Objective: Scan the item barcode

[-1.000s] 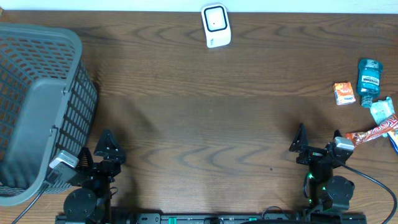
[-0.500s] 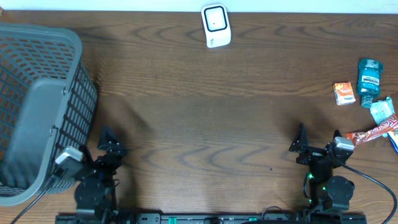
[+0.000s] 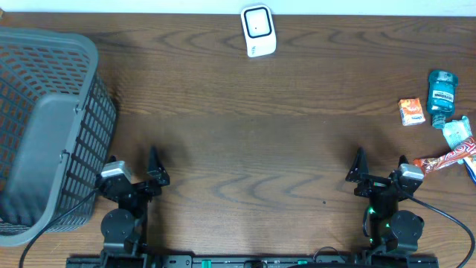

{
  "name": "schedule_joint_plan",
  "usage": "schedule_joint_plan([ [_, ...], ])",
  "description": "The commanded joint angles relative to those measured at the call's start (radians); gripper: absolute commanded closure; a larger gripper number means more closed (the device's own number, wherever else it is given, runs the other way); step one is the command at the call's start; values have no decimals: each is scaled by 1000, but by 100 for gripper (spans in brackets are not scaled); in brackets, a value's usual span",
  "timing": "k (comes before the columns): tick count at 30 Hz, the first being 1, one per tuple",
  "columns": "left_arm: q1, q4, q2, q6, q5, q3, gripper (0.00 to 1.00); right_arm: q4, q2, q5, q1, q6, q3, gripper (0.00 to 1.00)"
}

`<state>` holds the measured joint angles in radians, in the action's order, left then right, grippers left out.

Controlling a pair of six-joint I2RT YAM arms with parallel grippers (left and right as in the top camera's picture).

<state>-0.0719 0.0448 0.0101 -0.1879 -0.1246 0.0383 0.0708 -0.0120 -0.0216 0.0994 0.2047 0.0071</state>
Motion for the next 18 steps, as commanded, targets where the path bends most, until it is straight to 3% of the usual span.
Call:
schedule_joint_plan([
  [1,10,24,-8,63,58,-35,2,4,6,4,5,11,-2,1],
  [5,10,28,-8,148,122,-35,2,4,6,4,5,11,-2,1],
  [18,10,29,-8,207,140,-35,2,4,6,4,5,11,-2,1],
])
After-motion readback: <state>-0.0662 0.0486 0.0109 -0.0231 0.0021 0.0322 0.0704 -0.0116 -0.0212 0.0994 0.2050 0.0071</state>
